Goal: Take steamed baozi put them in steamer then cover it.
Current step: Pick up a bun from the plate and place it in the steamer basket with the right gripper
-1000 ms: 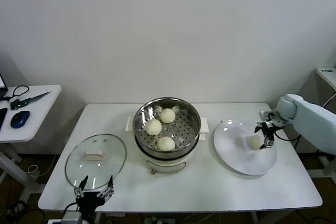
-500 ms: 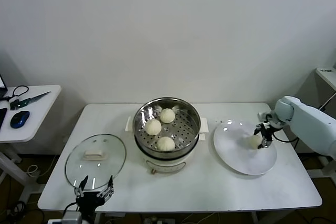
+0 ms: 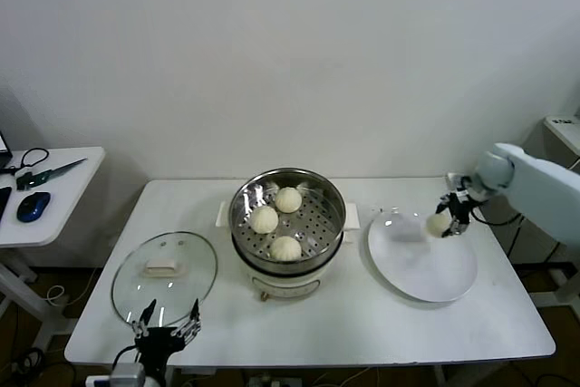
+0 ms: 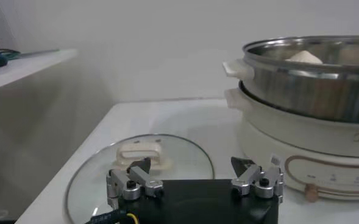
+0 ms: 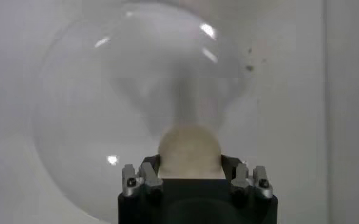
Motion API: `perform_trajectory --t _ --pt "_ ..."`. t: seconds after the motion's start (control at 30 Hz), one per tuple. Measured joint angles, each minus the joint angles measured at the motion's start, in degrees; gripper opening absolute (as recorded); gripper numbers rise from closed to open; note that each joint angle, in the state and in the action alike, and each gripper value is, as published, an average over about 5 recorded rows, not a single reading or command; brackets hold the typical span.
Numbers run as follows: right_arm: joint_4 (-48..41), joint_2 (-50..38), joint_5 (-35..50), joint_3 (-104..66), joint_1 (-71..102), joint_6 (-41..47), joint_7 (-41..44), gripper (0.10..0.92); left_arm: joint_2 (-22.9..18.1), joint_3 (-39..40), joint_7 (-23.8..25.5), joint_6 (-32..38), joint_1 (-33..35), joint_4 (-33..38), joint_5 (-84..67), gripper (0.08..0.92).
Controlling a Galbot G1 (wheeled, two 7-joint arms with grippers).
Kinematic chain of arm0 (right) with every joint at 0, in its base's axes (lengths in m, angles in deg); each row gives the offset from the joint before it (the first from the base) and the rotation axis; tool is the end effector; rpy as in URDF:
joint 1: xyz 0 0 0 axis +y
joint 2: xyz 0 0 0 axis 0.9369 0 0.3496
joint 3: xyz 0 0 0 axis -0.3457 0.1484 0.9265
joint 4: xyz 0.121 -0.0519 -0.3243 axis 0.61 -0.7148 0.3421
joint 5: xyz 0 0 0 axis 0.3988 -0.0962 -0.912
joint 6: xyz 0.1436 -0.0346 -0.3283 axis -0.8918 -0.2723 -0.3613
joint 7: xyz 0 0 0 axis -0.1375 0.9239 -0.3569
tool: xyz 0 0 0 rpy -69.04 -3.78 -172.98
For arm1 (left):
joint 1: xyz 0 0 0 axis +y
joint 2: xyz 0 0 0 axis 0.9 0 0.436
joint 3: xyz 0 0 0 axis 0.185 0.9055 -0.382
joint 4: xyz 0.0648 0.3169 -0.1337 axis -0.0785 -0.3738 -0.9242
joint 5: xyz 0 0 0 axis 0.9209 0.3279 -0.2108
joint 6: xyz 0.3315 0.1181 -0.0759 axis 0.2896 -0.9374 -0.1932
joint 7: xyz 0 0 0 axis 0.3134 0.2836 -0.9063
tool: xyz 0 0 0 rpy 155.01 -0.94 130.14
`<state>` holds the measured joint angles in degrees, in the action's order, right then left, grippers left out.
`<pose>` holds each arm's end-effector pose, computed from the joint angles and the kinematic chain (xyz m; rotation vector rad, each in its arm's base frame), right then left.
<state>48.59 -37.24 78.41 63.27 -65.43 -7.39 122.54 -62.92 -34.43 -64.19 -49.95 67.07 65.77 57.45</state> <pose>0.5848 -0.2146 -0.1261 1.1741 -1.4397 1.3300 0.1247 0.0380 -0.3155 0.0848 -2.7294 -0.0594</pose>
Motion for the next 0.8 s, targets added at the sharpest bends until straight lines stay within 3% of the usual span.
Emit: perform_trajectory --t 0.47,0.8 --pt "22.65 6.42 24.47 17.5 -30.04 9.61 -2.01 0.67 0.48 1.0 0.04 -0.56 -0.17 1.14 -0.65 0.823" --pt "29.49 13.88 29.57 18.34 -29.85 15.11 -7.59 0.67 0.6 0.85 -0.01 -0.51 0.06 1.2 -1.26 0.823"
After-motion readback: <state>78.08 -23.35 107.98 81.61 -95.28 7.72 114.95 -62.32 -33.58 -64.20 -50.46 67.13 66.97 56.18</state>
